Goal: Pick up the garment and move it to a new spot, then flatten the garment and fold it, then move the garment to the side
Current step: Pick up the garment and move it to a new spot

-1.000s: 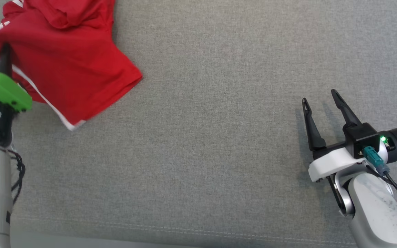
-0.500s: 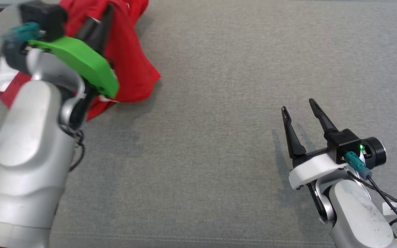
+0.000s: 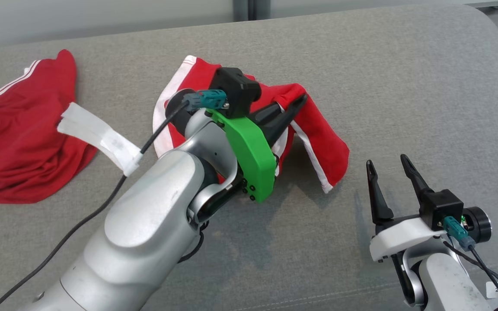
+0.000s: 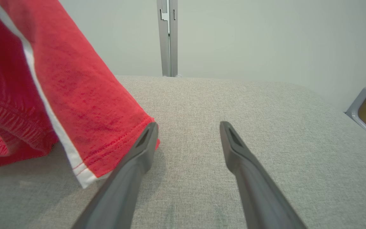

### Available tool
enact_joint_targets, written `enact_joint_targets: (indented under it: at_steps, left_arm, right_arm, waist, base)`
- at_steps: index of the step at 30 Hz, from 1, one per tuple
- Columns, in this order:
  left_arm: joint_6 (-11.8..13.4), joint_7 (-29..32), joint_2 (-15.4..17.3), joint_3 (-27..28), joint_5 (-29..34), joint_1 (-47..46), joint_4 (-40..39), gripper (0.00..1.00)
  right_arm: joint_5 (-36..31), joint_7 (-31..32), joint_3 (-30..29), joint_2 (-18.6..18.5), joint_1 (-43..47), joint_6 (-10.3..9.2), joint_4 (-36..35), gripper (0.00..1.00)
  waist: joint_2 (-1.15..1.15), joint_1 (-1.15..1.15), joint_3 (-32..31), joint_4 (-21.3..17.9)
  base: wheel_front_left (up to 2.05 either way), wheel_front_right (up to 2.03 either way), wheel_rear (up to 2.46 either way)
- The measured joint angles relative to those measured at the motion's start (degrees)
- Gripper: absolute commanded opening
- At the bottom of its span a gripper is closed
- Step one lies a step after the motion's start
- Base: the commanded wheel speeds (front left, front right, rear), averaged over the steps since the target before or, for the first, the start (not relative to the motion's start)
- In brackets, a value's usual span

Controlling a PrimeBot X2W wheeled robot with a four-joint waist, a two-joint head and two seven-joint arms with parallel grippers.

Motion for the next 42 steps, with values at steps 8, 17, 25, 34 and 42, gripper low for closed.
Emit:
enact_joint_targets:
  at_steps: [8, 17, 25, 34, 42]
  left_arm:
    - [0.00, 1.37, 0.21, -4.01, -1.48, 0.01, -2.44, 0.00]
    - [0.01, 4.95, 0.43, -6.08, -3.15, 2.36, -5.58, 0.00]
    - [3.87, 7.64, 4.82, -1.96, -1.68, 2.70, -0.43, 0.00]
    - [6.51, 8.89, 10.03, 1.44, -0.01, 1.95, 6.43, 0.00]
    - [7.09, 6.42, 10.45, 2.93, 0.96, -0.02, 8.49, 0.07]
  right_arm:
    - [0.37, 0.00, -0.42, 0.49, 0.44, -0.60, -1.60, 1.00]
    - [0.46, 0.00, 1.59, 0.68, 1.58, -0.24, -1.54, 1.00]
    - [0.91, 0.00, 2.47, 0.85, 1.42, 0.42, -1.62, 1.00]
    - [0.98, 0.00, 3.96, 1.15, 0.59, 0.49, -1.99, 1.00]
    - [1.00, 0.00, 5.49, 1.56, -1.57, 0.49, -2.02, 1.00]
  waist:
    - [0.00, 0.00, -0.49, -5.50]
    - [0.00, 0.00, -0.29, -12.54]
    - [0.00, 0.00, 1.01, -17.92]
    - [0.00, 0.00, 4.92, -20.27]
    - [0.00, 0.00, 7.60, -22.27]
  base:
    - [0.00, 0.00, 0.00]
    - [0.00, 0.00, 0.00]
    - [0.00, 0.00, 0.00]
    - [0.00, 0.00, 0.00]
    - [0.00, 0.00, 0.00]
